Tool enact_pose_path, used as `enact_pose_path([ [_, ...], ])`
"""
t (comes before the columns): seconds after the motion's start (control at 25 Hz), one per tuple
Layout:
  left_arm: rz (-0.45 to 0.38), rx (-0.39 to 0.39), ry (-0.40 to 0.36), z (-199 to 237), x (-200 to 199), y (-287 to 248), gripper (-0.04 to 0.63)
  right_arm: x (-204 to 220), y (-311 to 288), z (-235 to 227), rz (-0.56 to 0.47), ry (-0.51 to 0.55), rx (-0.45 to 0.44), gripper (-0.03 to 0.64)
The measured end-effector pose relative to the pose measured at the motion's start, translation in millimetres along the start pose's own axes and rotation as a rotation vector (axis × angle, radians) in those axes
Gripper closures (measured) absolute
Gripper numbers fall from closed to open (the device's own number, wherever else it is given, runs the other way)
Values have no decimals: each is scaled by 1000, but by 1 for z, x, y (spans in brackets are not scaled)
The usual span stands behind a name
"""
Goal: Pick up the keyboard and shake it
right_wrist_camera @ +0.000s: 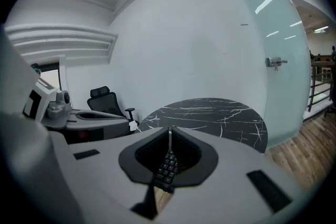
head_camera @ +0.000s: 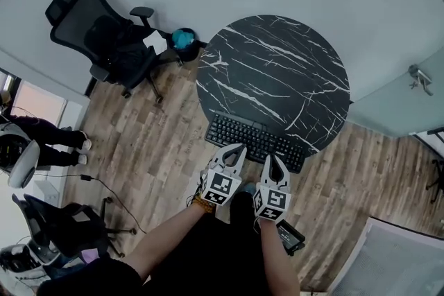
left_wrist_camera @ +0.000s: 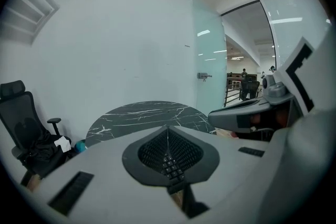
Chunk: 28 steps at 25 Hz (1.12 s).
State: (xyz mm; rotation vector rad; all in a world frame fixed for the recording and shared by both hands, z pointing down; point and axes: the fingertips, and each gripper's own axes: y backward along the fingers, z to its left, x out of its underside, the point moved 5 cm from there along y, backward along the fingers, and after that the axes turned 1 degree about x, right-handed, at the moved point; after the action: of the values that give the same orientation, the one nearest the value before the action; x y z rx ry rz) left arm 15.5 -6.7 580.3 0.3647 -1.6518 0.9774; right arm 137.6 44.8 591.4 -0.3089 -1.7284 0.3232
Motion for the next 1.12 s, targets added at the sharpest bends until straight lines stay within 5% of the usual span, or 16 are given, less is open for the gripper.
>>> enact_pose_path([
  [0.68,149,32,127,34,73,-11,580,46,-21,-21,121,-101,32,583],
  [0.84,187,65,162,29,89,-16,580,71,-23,-34,168,-250,67,571],
  [0.96,221,108,155,17,100,-18,578,99,-21,-43,217,-417,113,439],
  [1.12,241,110,166,9,111,-19,578,134,-14,-58,260,-616,233,430],
])
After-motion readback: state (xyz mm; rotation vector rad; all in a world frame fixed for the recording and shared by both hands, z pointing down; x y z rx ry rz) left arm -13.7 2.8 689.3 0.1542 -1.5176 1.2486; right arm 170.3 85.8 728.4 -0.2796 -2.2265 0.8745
